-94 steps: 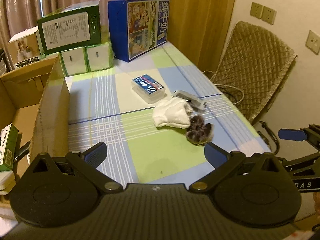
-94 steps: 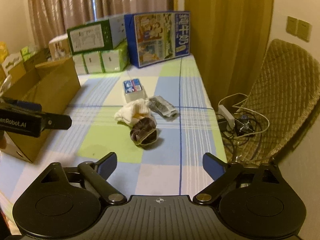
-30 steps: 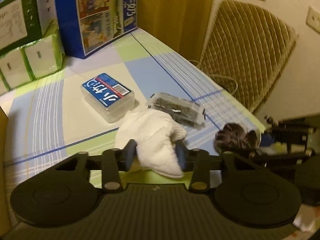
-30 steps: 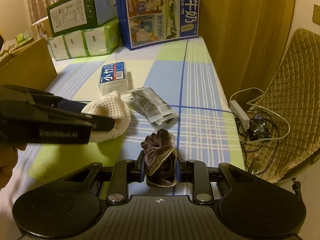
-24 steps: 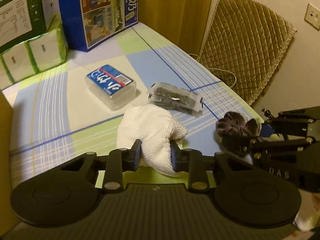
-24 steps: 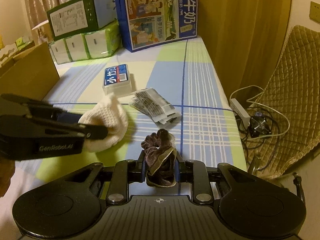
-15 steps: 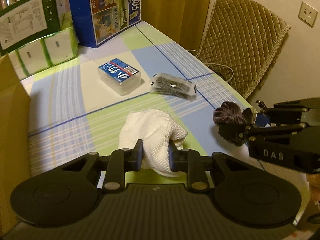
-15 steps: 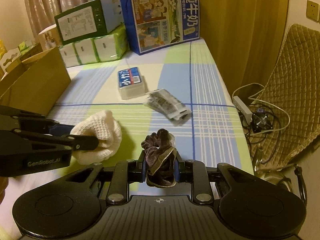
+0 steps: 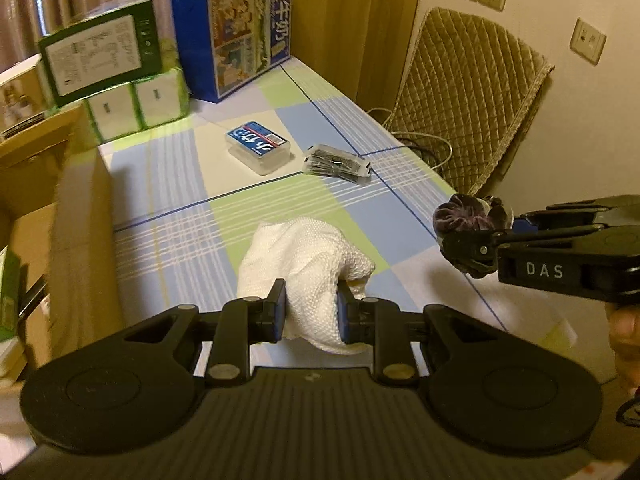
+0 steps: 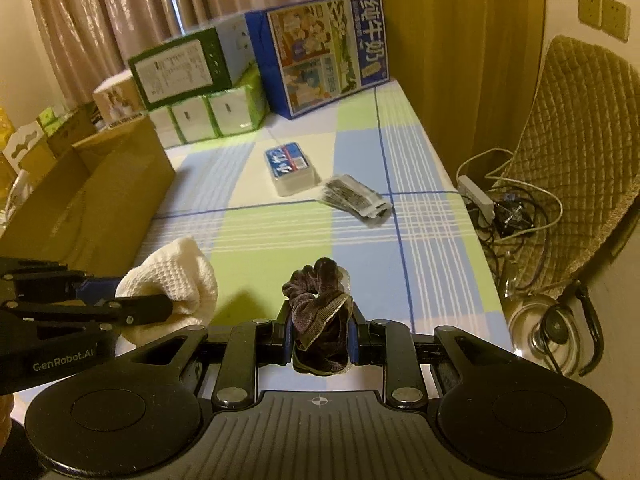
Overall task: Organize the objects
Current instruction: 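Lift the cloth and scrunchie and carry them toward the cardboard box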
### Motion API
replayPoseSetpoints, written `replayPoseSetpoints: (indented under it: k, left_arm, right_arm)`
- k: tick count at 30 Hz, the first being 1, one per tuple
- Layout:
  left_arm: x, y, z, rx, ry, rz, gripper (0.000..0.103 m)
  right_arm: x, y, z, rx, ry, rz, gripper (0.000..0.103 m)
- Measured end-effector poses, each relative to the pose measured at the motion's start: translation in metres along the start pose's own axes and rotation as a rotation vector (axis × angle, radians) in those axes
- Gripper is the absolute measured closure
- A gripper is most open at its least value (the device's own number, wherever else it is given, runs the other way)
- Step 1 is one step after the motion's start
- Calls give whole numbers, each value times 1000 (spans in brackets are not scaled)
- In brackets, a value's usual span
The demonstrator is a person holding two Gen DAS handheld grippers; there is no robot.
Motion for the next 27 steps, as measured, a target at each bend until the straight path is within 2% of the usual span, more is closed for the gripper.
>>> replayPoseSetpoints:
  k: [12, 27]
  left_arm:
    - [5, -37, -91, -71, 21, -62, 82]
    - [41, -64, -164, -132, 99, -111, 82]
  right_arm:
    - [54, -14, -67, -51, 46, -13, 81]
    - [122, -34, -97, -57, 79, -111, 81]
Point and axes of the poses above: each gripper's, at about its wrist camera, not at the fingertips, and z roughly the way its jaws point, x to its left, y to its top, the point moved 10 cm from there along z, roughly the way its jaws point, and after that the axes turned 8 degrees about -y, right-handed, at the moved point
